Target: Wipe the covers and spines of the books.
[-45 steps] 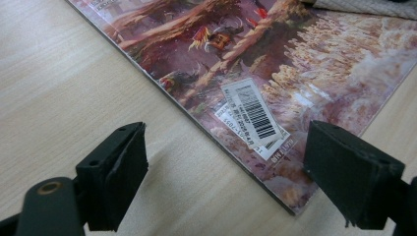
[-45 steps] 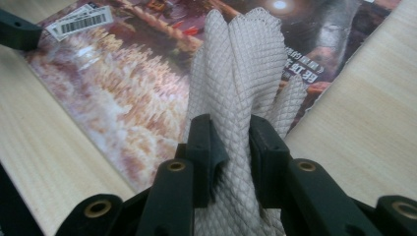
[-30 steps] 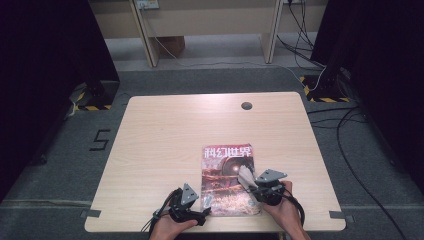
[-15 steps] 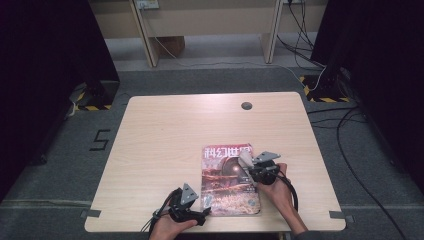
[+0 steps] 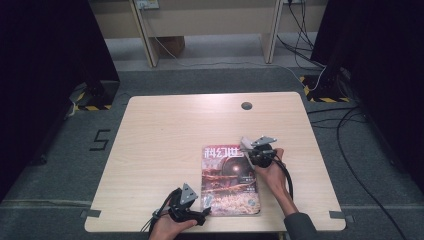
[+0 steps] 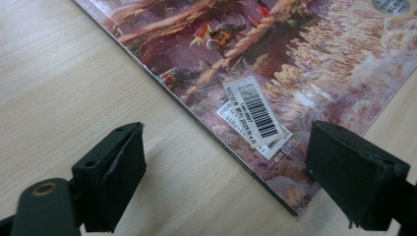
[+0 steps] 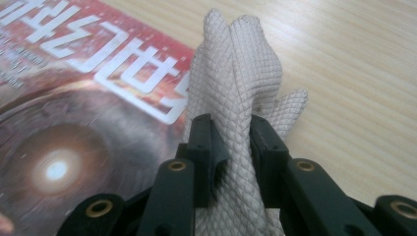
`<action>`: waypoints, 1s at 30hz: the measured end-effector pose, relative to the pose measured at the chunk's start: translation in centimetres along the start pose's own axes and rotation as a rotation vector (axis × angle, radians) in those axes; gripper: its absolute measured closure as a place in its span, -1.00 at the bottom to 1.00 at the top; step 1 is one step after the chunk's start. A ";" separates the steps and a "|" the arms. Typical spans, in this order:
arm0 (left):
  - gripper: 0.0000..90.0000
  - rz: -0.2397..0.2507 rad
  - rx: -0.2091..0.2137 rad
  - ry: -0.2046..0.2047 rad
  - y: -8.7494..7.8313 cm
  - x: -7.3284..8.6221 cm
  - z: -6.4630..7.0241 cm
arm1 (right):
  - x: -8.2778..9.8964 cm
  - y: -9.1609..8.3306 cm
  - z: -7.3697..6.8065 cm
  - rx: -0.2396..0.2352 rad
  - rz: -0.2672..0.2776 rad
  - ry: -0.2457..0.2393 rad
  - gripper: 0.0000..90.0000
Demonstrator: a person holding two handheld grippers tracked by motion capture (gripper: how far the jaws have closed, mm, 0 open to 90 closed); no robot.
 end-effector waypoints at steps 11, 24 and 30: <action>-0.68 0.001 -0.001 0.000 0.0 0.0 0.0 | -1.4 1.3 1.2 0.007 0.025 0.050 0.65; -0.68 0.007 -0.003 -0.001 0.0 0.0 0.1 | -1.7 1.3 1.8 -0.026 0.048 0.101 0.71; -0.68 0.006 -0.001 0.000 0.0 0.0 0.0 | -1.9 0.0 2.3 -0.043 0.077 0.127 0.72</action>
Point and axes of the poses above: each handheld gripper's, and its own axes: y roughly forward along the jaws, x roughly out of its underside, z roughly to its right, the point moved 5 cm from there along y, roughly forward along the jaws, and after that the axes turned 15 degrees about y, right-handed, at the moved point
